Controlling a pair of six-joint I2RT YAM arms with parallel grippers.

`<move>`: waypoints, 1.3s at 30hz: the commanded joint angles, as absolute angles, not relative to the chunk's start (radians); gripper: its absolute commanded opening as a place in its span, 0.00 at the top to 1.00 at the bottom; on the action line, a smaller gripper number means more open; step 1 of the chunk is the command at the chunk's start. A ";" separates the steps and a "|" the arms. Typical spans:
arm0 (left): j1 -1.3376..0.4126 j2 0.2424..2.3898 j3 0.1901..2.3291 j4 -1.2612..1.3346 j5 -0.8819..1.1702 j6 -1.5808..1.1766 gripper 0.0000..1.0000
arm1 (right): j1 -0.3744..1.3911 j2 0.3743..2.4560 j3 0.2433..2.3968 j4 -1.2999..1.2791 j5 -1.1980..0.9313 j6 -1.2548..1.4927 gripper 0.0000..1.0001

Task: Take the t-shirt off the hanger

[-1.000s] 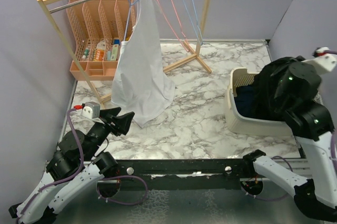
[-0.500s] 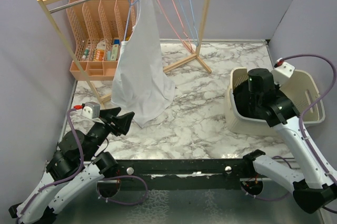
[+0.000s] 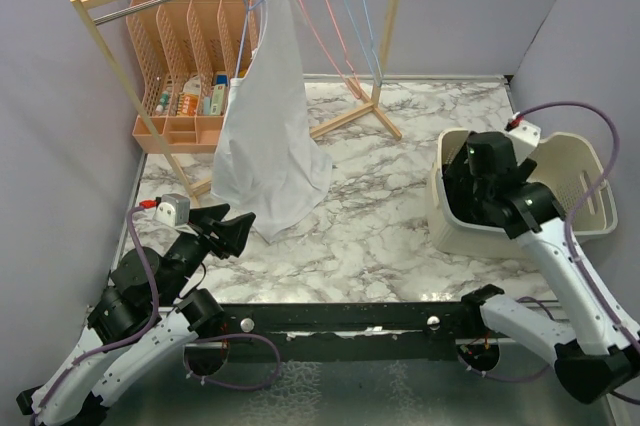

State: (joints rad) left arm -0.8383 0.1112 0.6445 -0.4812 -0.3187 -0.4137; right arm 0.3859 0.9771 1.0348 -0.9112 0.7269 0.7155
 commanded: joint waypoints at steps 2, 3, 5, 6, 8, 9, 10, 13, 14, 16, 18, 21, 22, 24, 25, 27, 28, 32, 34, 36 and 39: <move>-0.837 0.094 0.653 -0.469 -0.315 -0.419 0.33 | 0.382 0.848 1.214 -0.739 0.364 0.501 0.01; -0.836 0.094 0.653 -0.469 -0.315 -0.419 0.33 | 0.382 0.851 1.249 -0.723 0.269 0.479 0.00; -0.837 0.094 0.653 -0.469 -0.317 -0.420 0.33 | 0.382 0.879 1.305 -0.673 -0.003 0.430 0.05; -0.837 0.095 0.653 -0.469 -0.319 -0.419 0.33 | 0.381 0.900 1.325 -0.640 -0.151 0.414 0.10; -0.837 0.096 0.653 -0.469 -0.321 -0.419 0.33 | 0.383 0.956 1.363 -0.575 -0.420 0.418 0.21; -0.837 0.096 0.653 -0.469 -0.321 -0.420 0.33 | 0.386 0.983 1.374 -0.535 -0.532 0.427 0.27; -0.837 0.097 0.653 -0.469 -0.321 -0.419 0.33 | 0.398 1.006 1.392 -0.507 -0.587 0.438 0.31; -0.837 0.096 0.655 -0.471 -0.325 -0.421 0.33 | 0.529 1.071 1.482 -0.492 -0.503 0.414 0.36; -0.837 0.095 0.654 -0.471 -0.327 -0.421 0.33 | 0.592 1.100 1.529 -0.502 -0.445 0.398 0.36; -0.836 0.096 0.653 -0.472 -0.330 -0.423 0.33 | 0.730 1.180 1.634 -0.533 -0.356 0.373 0.36; -0.836 0.097 0.655 -0.473 -0.331 -0.422 0.33 | 0.869 1.286 1.767 -0.583 -0.252 0.339 0.35; -0.837 0.097 0.655 -0.475 -0.333 -0.424 0.33 | 1.094 1.506 2.027 -0.704 0.021 0.279 0.30; -0.837 0.096 0.655 -0.476 -0.336 -0.424 0.33 | 1.137 1.579 2.114 -0.737 0.086 0.270 0.26; -0.837 0.093 0.655 -0.477 -0.339 -0.424 0.33 | 1.160 1.718 2.296 -0.822 0.219 0.290 0.19; -0.837 0.090 0.656 -0.478 -0.340 -0.424 0.33 | 1.161 1.781 2.383 -0.851 0.279 0.295 0.16; -0.837 0.085 0.655 -0.478 -0.340 -0.425 0.33 | 1.161 1.876 2.496 -0.867 0.381 0.292 0.10; -0.837 0.083 0.655 -0.477 -0.340 -0.426 0.33 | 1.162 1.901 2.520 -0.851 0.410 0.288 0.07; -0.837 0.084 0.655 -0.476 -0.335 -0.424 0.33 | 1.163 1.918 2.474 -0.726 0.506 0.295 0.00; -0.837 0.085 0.655 -0.475 -0.333 -0.423 0.33 | 1.162 1.921 2.461 -0.684 0.556 0.297 0.00; -0.836 0.086 0.655 -0.473 -0.330 -0.422 0.33 | 1.163 1.930 2.460 -0.651 0.571 0.294 0.01; -0.836 0.086 0.655 -0.474 -0.327 -0.421 0.33 | 1.162 1.945 2.459 -0.612 0.565 0.289 0.03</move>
State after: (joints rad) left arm -0.8383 0.0952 0.6445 -0.4843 -0.3229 -0.4175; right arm 1.1584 1.9450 2.4439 -0.7296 0.4721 0.3012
